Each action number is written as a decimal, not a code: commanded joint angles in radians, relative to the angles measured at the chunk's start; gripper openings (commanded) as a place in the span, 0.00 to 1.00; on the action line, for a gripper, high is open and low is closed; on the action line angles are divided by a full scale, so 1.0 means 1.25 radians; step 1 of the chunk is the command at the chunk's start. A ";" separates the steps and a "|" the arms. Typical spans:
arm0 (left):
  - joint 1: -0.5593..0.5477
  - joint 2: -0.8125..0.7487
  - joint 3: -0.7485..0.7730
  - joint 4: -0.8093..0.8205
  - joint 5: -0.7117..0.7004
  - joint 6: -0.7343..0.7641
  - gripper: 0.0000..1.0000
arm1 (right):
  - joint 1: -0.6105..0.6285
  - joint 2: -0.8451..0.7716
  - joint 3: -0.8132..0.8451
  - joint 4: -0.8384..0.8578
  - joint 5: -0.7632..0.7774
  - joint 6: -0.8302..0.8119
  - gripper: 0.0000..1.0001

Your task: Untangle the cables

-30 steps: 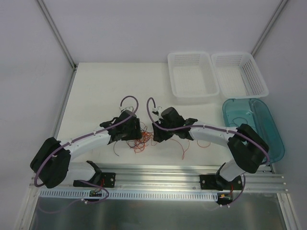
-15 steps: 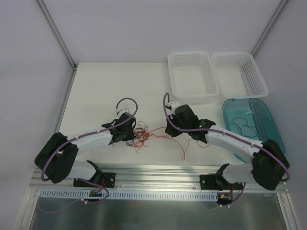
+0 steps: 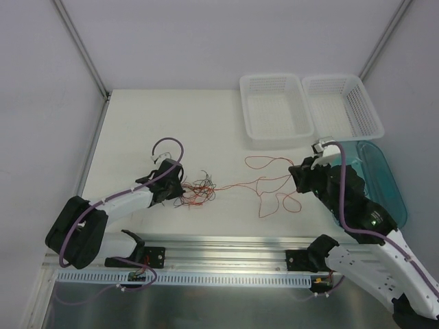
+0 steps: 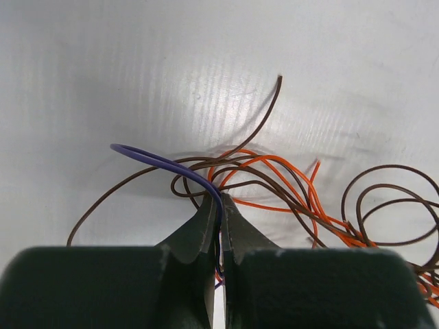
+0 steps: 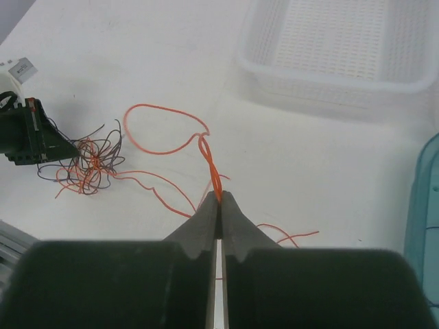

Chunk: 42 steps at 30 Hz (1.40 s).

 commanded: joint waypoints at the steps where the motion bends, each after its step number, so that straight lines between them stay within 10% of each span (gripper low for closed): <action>1: 0.023 -0.007 -0.029 -0.064 -0.023 0.005 0.00 | -0.005 -0.036 0.023 -0.038 0.070 -0.003 0.01; 8: 0.040 -0.072 -0.028 -0.088 -0.022 0.015 0.00 | -0.005 0.048 -0.035 -0.045 -0.008 0.032 0.05; 16: 0.068 -0.250 0.013 -0.197 -0.059 0.074 0.04 | -0.003 0.156 -0.118 -0.038 -0.025 0.095 0.43; 28: -0.027 -0.301 0.145 -0.219 0.171 0.183 0.82 | -0.003 0.217 -0.126 0.048 -0.162 0.087 0.49; 42: -0.248 0.047 0.284 -0.207 0.013 0.220 0.81 | -0.005 0.506 -0.068 0.233 -0.152 0.173 0.61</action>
